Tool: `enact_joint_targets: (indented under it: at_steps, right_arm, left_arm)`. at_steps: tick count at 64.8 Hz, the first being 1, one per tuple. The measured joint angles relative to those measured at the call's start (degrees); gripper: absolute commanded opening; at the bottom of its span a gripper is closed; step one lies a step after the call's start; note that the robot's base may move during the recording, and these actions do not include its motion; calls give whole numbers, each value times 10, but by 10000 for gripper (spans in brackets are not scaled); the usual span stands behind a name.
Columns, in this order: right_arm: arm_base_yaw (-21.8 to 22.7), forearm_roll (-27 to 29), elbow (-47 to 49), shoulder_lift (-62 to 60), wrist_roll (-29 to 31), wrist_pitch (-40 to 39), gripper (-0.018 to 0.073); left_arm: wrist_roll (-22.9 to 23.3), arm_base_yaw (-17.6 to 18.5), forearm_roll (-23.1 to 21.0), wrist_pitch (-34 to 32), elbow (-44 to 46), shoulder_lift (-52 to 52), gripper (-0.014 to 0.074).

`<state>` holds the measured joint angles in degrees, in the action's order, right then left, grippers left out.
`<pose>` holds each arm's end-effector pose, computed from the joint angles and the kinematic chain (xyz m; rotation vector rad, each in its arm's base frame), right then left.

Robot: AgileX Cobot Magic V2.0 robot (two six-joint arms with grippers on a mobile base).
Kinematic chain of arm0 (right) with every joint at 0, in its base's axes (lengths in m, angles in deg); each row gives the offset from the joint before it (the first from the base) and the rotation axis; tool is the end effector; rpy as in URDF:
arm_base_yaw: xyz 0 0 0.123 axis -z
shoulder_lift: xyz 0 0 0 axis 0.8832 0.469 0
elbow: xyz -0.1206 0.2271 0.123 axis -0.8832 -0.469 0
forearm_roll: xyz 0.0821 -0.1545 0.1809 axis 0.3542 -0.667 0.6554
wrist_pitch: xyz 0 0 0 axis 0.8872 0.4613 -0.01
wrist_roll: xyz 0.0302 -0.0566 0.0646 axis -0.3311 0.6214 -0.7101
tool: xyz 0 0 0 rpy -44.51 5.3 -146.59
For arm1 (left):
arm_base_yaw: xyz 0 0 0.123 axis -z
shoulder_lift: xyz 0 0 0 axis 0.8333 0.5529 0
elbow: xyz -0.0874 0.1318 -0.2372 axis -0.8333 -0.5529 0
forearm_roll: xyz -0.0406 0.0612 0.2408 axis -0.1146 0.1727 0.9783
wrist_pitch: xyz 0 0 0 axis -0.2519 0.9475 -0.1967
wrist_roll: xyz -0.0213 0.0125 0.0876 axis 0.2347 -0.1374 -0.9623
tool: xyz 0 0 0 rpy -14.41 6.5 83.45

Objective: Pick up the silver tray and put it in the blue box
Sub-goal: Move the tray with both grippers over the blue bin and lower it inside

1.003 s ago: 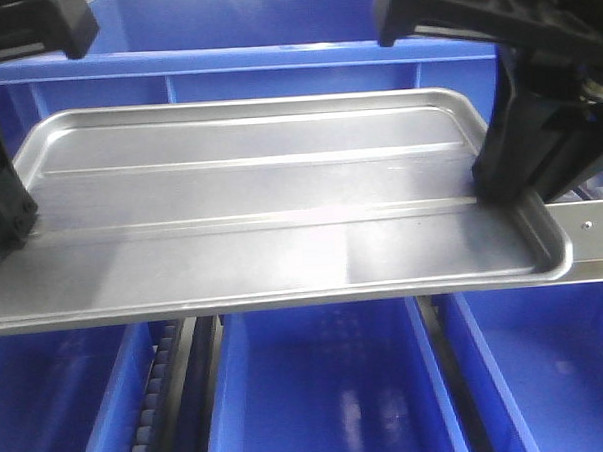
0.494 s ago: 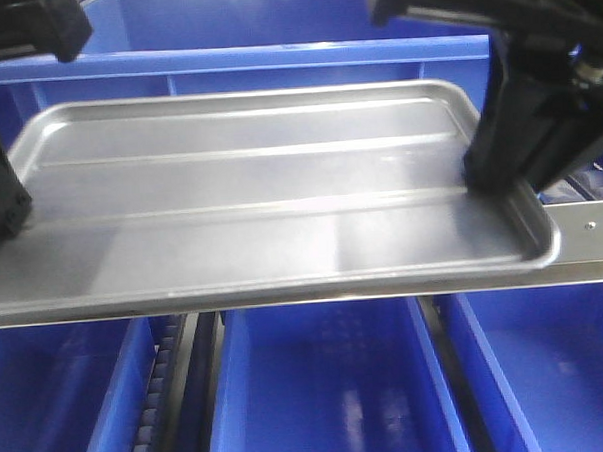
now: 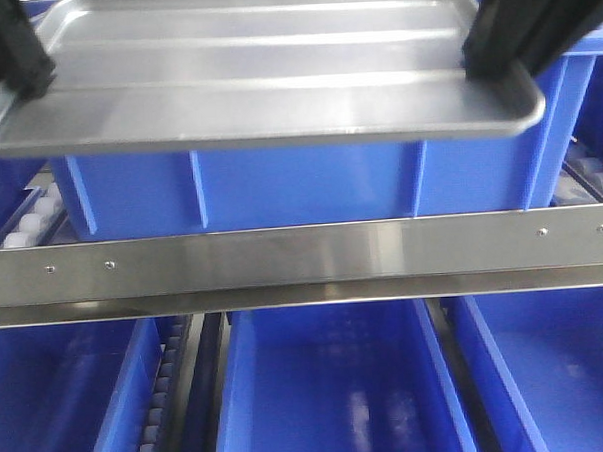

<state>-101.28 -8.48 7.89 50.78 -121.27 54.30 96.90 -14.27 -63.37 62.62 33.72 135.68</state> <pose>0.1930 0.1433 0.3426 -0.0685 2.5032 0.3940 0.1925 -0.1597 0.3510 0.3584 2.5257 -0.3089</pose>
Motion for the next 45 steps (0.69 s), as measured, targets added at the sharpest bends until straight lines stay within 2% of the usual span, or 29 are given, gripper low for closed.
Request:
enact_joint_targets:
  at_steps: [25, 32, 45]
  right_arm:
    - [77, 2, 197, 102, 125, 67, 59]
    - [107, 24, 262, 146, 174, 72, 59]
    - [168, 101, 382, 241, 268, 80, 59]
  left_arm:
    - [-62, -37, 21, 33, 190, 124, -15]
    - [-98, -71, -6, 34, 246, 167, -15]
    - [-187, -149, -90, 28, 347, 247, -15]
